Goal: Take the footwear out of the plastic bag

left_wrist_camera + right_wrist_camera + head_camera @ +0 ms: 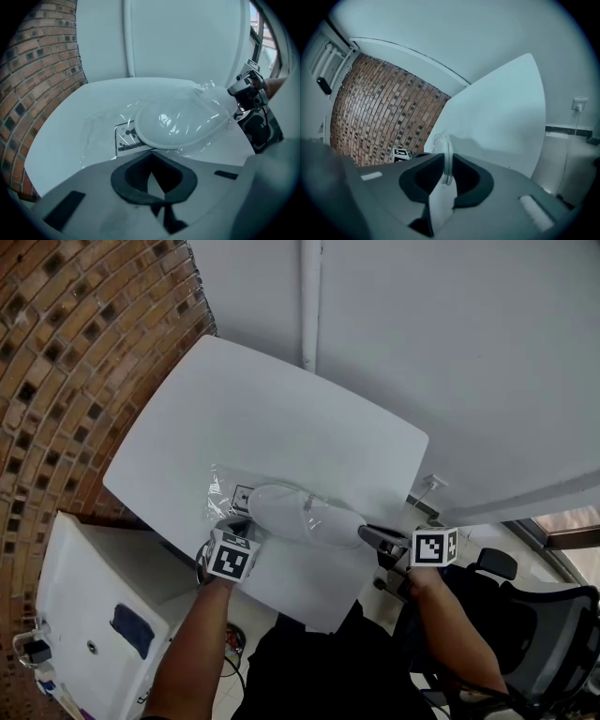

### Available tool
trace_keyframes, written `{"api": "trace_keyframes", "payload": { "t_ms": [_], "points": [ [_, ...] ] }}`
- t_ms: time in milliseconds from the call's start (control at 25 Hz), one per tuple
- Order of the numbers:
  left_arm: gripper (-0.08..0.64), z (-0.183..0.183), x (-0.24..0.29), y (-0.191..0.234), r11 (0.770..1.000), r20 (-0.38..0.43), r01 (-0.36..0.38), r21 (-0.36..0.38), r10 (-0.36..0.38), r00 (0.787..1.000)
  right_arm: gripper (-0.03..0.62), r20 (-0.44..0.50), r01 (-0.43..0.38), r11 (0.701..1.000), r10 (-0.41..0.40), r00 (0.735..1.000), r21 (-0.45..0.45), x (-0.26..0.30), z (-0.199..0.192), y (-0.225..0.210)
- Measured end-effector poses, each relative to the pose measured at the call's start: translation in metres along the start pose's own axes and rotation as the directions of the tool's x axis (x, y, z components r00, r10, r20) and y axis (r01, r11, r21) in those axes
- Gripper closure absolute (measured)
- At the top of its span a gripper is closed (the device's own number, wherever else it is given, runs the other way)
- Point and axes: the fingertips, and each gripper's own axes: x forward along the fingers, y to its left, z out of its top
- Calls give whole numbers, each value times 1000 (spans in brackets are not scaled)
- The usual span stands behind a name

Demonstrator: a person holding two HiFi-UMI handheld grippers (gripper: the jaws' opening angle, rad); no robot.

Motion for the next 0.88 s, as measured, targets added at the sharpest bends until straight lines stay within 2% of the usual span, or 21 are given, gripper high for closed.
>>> {"api": "trace_keyframes", "payload": {
  "t_ms": [280,520,880],
  "points": [
    [554,4,3,9,995,19,0,-96,2,1000,532,21,-6,1000,6,1000,6,-16,6,0],
    [554,11,5,18,989,28,-4,-145,8,1000,534,33,-20,1000,20,999,1,-30,12,4],
    [554,21,6,33,968,47,-13,-252,26,999,537,87,-52,999,51,995,16,-60,18,6]
  ]
}}
